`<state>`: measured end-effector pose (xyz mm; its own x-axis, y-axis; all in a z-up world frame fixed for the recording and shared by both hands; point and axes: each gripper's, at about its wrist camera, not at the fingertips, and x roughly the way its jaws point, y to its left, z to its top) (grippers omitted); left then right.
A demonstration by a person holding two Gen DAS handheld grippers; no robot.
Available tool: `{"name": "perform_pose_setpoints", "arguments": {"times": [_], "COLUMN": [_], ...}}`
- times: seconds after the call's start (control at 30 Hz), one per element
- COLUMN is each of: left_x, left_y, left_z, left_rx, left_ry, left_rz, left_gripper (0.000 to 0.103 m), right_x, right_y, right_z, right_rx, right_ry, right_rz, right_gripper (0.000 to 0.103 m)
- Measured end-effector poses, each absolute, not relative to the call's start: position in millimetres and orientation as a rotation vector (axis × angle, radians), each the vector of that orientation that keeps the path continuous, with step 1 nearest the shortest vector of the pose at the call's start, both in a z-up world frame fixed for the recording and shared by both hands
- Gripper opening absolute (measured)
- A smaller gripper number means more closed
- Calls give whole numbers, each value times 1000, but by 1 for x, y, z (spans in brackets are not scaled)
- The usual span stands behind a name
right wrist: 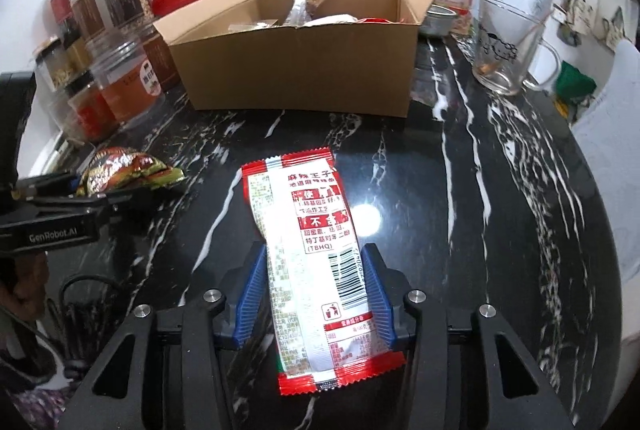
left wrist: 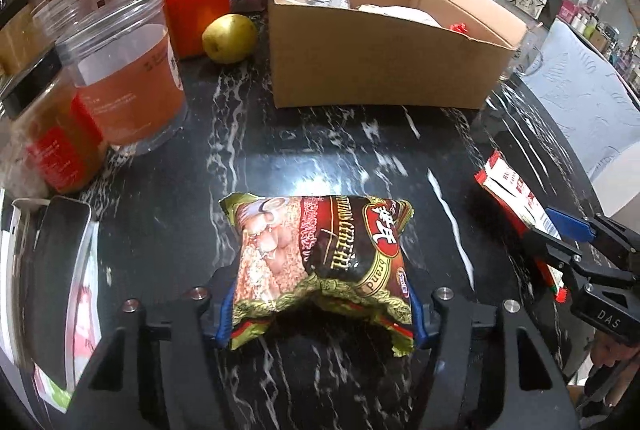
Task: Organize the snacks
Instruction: 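Grasp the red-white strip packet with the right gripper, then lift and carry the cereal and strip packets over the cardboard box with both grippers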
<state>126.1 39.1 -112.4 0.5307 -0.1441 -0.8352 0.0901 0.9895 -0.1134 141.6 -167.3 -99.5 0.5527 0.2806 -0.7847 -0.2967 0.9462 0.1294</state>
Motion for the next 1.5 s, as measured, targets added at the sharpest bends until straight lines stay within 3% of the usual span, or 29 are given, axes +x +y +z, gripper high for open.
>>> {"name": "perform_pose_setpoints", "arguments": {"times": [0.87, 1.5], "left_x": [83, 70], "left_y": [35, 30], "left_z": [-69, -6], "left_rx": [-74, -66], "left_ry": [856, 704], "left_rz": [-202, -192], "left_gripper": [63, 63], "right_x": [75, 61], "right_y": [-153, -146], "right_z": [-61, -4], "right_rx": [21, 41], "right_ry": [755, 592], "right_rz": [327, 402], "right_gripper": [47, 47]}}
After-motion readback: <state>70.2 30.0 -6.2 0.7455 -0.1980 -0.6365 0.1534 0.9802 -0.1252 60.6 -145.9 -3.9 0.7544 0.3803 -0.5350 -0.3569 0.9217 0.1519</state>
